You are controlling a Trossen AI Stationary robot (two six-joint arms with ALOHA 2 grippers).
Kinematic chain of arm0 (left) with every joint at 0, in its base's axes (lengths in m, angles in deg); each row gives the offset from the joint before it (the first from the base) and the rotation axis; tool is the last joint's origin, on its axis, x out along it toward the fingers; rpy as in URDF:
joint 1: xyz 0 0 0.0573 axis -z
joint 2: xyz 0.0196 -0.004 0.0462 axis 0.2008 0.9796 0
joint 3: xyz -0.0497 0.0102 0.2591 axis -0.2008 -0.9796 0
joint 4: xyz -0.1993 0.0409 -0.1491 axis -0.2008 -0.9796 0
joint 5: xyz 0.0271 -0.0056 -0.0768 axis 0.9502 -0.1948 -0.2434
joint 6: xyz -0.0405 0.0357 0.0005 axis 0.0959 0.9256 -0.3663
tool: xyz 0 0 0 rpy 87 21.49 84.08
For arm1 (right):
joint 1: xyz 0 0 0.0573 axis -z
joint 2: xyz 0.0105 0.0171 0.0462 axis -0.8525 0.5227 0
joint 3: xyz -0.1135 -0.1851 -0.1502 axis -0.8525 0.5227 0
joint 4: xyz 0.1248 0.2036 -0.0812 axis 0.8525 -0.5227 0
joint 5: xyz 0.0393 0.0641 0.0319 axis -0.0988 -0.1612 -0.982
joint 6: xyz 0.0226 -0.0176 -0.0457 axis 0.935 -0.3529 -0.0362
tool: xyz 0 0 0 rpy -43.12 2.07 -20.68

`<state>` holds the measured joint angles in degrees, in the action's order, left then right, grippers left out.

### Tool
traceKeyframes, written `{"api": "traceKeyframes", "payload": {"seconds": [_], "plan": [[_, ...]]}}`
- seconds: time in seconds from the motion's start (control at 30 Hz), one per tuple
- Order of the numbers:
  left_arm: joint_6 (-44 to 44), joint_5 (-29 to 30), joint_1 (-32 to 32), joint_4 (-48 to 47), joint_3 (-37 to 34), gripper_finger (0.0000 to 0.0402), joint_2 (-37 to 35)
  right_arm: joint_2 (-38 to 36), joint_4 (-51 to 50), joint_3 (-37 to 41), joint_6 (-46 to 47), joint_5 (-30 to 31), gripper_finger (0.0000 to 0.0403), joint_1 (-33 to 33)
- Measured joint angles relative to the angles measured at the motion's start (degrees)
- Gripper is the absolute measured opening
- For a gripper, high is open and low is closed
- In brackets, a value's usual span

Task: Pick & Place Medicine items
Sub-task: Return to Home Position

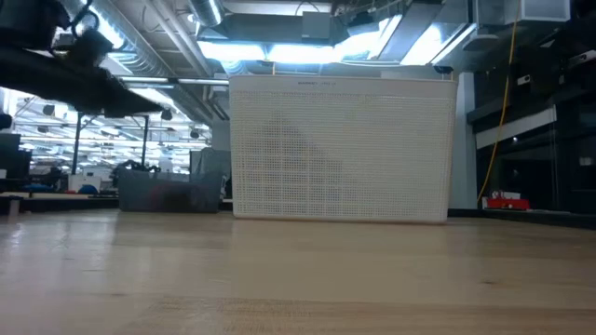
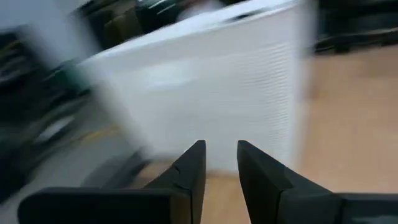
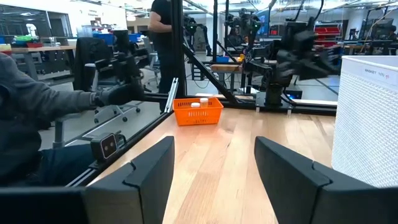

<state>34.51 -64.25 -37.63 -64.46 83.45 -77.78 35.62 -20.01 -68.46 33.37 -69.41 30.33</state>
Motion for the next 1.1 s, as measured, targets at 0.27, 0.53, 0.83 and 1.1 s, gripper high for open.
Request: {"api": "traceKeyframes", "payload": {"seconds": [0.27,0.53,0.83,1.1], "plan": [[-4.0,16.1,-0.4,1.9,0.0,0.0088,1.5,0.0,0.0,0.0,0.0,0.0,0.0224,0.0],[-4.1,16.1,-0.4,3.2,-0.1,0.0088,1.5,0.0,0.0,0.0,0.0,0.0,0.0224,0.0],[-4.1,16.1,-0.4,3.4,-0.1,0.0088,1.5,0.0,0.0,0.0,0.0,0.0,0.0224,0.0],[-4.1,16.1,-0.4,3.4,-0.1,0.0088,1.5,0.0,0.0,0.0,0.0,0.0,0.0224,0.0]]}}
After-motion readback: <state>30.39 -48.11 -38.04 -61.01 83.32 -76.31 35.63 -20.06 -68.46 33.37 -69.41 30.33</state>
